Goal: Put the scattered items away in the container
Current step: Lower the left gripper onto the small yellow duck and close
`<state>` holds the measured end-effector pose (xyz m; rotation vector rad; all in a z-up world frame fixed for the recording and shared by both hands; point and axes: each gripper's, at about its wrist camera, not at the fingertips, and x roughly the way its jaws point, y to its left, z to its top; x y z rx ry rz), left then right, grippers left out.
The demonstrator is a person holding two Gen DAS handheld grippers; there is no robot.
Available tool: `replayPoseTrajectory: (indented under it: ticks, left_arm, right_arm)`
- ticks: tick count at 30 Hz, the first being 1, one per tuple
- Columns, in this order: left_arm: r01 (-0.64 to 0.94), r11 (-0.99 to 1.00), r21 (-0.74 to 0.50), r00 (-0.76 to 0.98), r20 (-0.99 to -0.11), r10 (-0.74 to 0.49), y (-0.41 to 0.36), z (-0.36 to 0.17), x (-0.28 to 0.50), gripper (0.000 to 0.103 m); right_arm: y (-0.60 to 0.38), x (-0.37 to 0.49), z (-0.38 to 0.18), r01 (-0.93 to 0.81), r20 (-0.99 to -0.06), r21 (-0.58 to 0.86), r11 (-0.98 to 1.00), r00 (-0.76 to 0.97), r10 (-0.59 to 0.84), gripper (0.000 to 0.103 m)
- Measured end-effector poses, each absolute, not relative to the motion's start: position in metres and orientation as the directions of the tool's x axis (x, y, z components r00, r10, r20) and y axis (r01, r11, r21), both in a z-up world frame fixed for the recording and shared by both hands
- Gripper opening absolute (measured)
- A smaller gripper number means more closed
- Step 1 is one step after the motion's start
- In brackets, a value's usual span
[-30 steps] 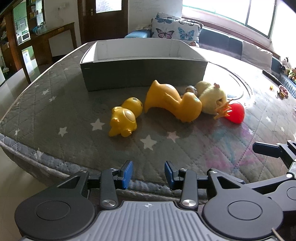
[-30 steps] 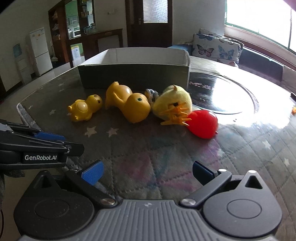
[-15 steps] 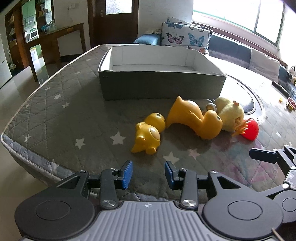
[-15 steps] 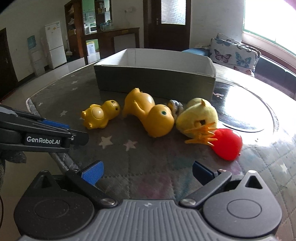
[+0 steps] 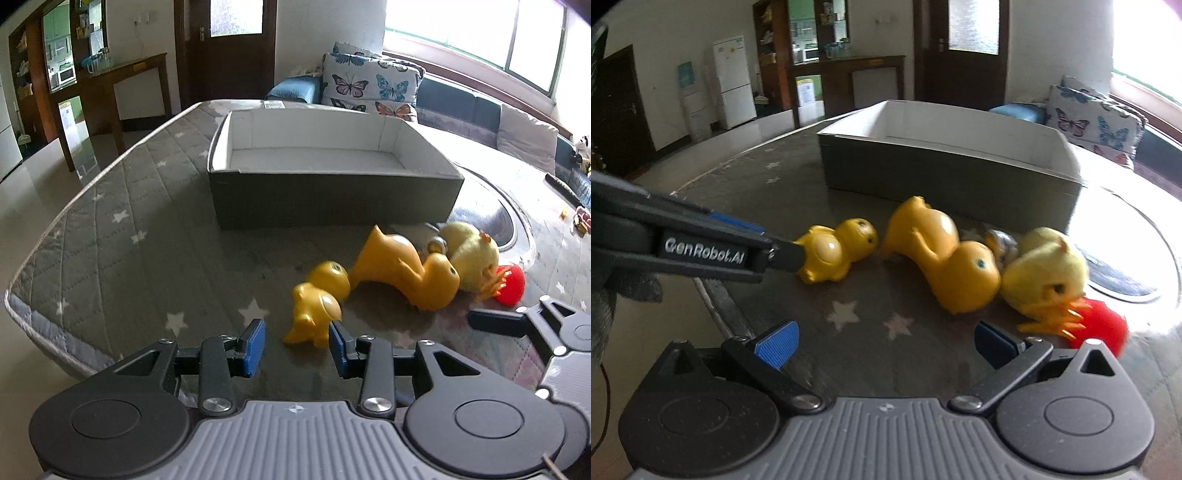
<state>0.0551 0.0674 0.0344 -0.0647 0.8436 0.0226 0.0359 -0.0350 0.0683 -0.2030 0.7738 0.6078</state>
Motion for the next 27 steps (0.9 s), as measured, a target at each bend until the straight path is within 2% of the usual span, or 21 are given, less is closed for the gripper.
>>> replayPoseTrajectory:
  ticks: [9,16,21,27]
  left_arm:
    - [0.035,0.997,-0.067,0.659,-0.748,-0.073,0.076,0.043,0.083,0.041]
    - [0.13,0.988,-0.087,0.613,-0.776,-0.149,0.073,0.033,0.106,0.041]
    - [0.163,0.979,-0.125,0.579,-0.791,-0.197,0.074,0.025,0.116,0.041]
    - [0.153,0.974,-0.167,0.557,-0.8,-0.224,0.081,0.018,0.122,0.041]
  right_arm:
    - [-0.007,0.05,0.066,-0.629,-0.701,0.078,0.774,0.517,0.491,0.094]
    - [0.006,0.059,0.062,-0.633,-0.699,0.108,0.766,0.5,0.511,0.085]
    - [0.007,0.063,0.058,-0.626,-0.7,0.132,0.769,0.49,0.519,0.076]
    - [0.009,0.065,0.057,-0.636,-0.694,0.134,0.76,0.487,0.53,0.058]
